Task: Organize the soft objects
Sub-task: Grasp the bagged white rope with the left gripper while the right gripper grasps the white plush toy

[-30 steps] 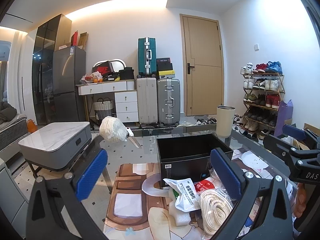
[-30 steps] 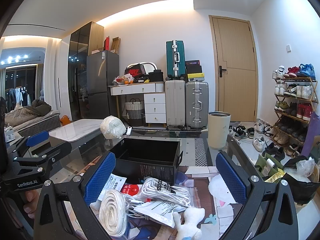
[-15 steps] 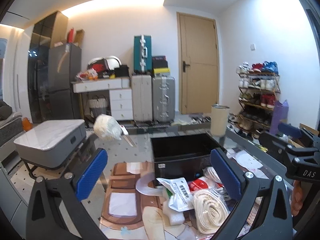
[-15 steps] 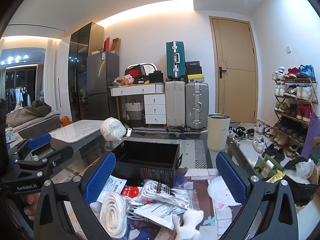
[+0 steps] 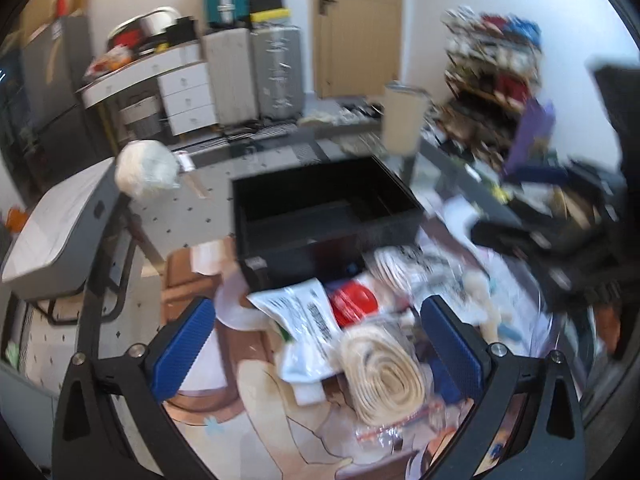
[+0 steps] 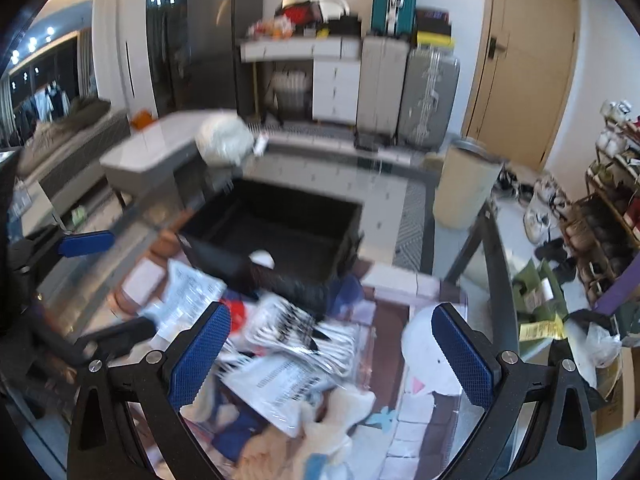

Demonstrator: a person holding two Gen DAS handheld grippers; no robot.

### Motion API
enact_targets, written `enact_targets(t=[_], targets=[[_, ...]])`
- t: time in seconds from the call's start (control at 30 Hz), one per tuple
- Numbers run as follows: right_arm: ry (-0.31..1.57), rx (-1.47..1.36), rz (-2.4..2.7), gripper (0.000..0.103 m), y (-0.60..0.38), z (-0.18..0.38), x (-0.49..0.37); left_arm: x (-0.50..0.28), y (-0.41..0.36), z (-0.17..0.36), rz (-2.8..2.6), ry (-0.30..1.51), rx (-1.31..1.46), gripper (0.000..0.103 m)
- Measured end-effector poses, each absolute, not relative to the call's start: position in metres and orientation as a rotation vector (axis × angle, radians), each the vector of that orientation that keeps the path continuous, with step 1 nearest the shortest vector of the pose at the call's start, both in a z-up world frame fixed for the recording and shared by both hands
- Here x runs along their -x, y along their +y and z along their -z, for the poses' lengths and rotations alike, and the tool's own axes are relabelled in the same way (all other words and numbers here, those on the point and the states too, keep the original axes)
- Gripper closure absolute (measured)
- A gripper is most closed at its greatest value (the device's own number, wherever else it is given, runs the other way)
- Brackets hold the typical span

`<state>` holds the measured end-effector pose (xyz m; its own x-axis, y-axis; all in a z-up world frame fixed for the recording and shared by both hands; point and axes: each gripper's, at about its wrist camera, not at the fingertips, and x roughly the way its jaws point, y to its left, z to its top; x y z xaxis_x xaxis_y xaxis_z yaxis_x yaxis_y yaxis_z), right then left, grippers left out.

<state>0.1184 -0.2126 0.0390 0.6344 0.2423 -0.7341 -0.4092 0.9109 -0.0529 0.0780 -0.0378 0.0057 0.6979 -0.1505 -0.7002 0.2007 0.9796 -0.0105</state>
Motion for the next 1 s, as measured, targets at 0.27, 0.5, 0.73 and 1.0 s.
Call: enact_targets(t=[0.27,0.5,0.73,1.0], targets=[[1.025,0.160,-0.424,0.002,-0.234,0.015,-0.107,-0.051,-0.070,0.029,0.263,0.885,-0.192,0.000],[1.159,0.146,-0.434,0.031,-0.245,0.058,-0.094,-0.054,-0.088,0.044,0.270,0.937,-0.221,0.000],[1.165,0.191,-0.429,0.060,-0.242,0.072,-0.087,-0.069,-0.095,0.061,0.310,0.987,-0.242,0.054],[1.092,0.194,-0.462,0.066,-0.237,0.043,-0.076,-0.060,-0.087,0.063,0.330,0.997,-0.262,0.068]])
